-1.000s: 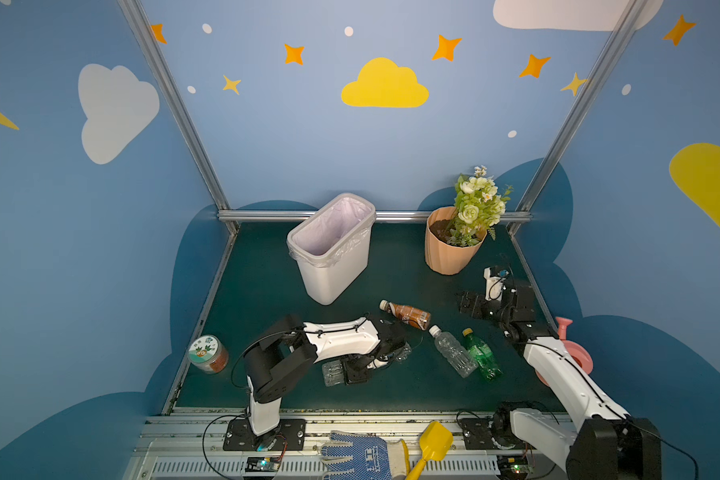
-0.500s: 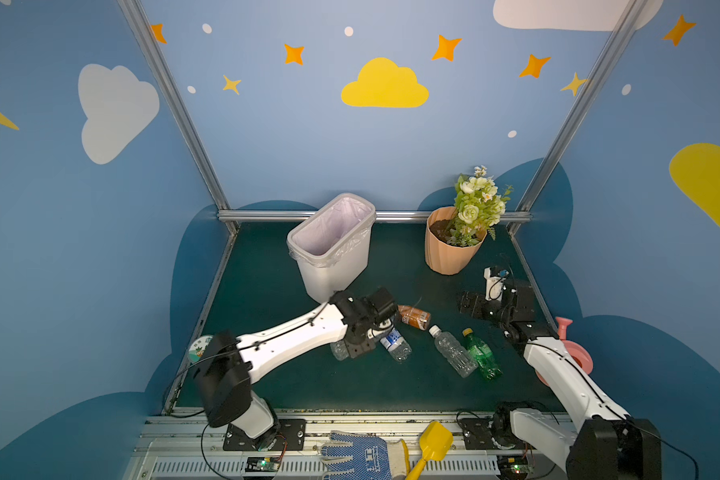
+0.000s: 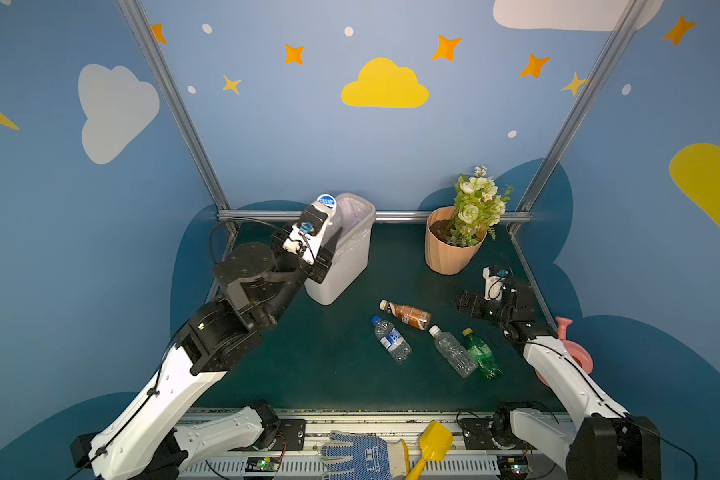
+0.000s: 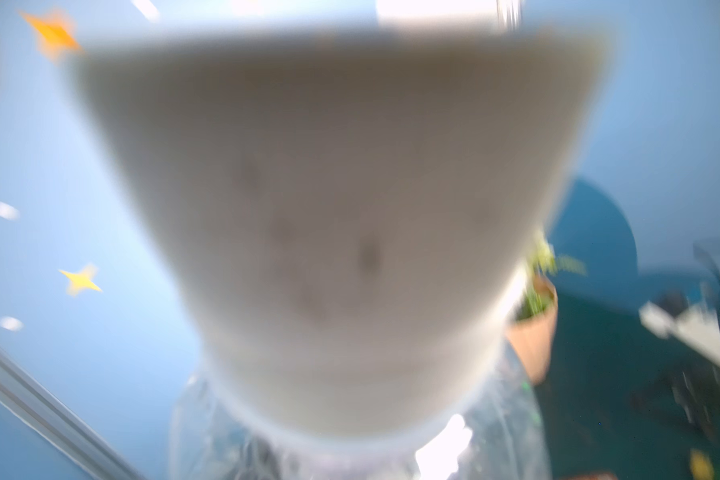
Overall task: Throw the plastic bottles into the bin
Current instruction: 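Lift the white-capped bottle and carry it above the white bin, then drop the bottle in the bin while the right gripper reaches the brown bottle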
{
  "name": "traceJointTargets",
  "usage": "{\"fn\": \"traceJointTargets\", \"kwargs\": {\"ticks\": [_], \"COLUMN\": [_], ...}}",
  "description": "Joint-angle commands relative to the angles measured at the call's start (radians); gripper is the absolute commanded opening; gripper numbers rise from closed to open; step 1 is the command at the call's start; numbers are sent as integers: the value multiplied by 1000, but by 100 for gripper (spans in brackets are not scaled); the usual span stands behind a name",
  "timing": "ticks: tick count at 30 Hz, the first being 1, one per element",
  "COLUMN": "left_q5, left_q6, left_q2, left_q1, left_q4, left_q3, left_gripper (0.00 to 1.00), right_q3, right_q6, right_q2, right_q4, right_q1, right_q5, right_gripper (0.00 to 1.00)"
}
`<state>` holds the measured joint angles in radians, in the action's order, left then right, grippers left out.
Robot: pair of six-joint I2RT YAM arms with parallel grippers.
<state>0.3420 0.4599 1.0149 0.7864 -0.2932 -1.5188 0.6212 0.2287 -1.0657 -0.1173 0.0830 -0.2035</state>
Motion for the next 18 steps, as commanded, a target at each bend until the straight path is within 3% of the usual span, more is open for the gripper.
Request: {"fn": "traceJointTargets", "kwargs": {"ticks": [1,4,9,12,14,15,18], "left_q5": [-70,-124,-232,-304,-309,-305,-266], "left_q6": [58,0,-188,-258,-238,-230,-223], "left_q2": [12,60,206,335,390,397,337], "left_q1": [-33,-105,-273,-373,-386,-386,-386], "left_q4": [270,280,120,-105,-212,-226,-132], "left_q3": [-10,-34,-49,-91,-101,-100,-74], "left_gripper": [46,46,52,65,72,74,95], "right_q3": [34,28,18,23,25,28,34], "right_q6": [3,-1,-10,-27,-40,-45,-52], "right_q2": [14,38,68,86,104,113,143], "right_q4": [-4,-15,-33,-58,-73,-81,-91], "right_q1": [2,2,1,1,-2,-2,-2], "right_q5": [-9,6,15,25,42,49,65], "right_gripper": [97,97,97,97,97,97,97]}}
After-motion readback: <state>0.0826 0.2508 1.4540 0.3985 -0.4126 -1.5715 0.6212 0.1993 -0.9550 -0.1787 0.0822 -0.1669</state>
